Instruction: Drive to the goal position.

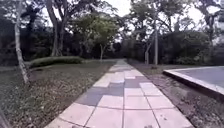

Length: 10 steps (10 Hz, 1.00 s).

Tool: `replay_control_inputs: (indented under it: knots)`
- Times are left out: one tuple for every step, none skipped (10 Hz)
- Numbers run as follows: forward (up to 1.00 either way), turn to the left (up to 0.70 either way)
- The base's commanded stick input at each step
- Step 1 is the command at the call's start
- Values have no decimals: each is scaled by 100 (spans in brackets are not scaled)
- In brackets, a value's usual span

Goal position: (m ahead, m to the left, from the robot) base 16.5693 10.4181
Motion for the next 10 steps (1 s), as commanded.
replay_control_inputs:
  knots:
    - [70,0]
    - [70,0]
    - [70,0]
    - [70,0]
    - [70,0]
    - [70,0]
    - [70,-14]
    - [70,-35]
    - [70,-35]
    - [70,-29]
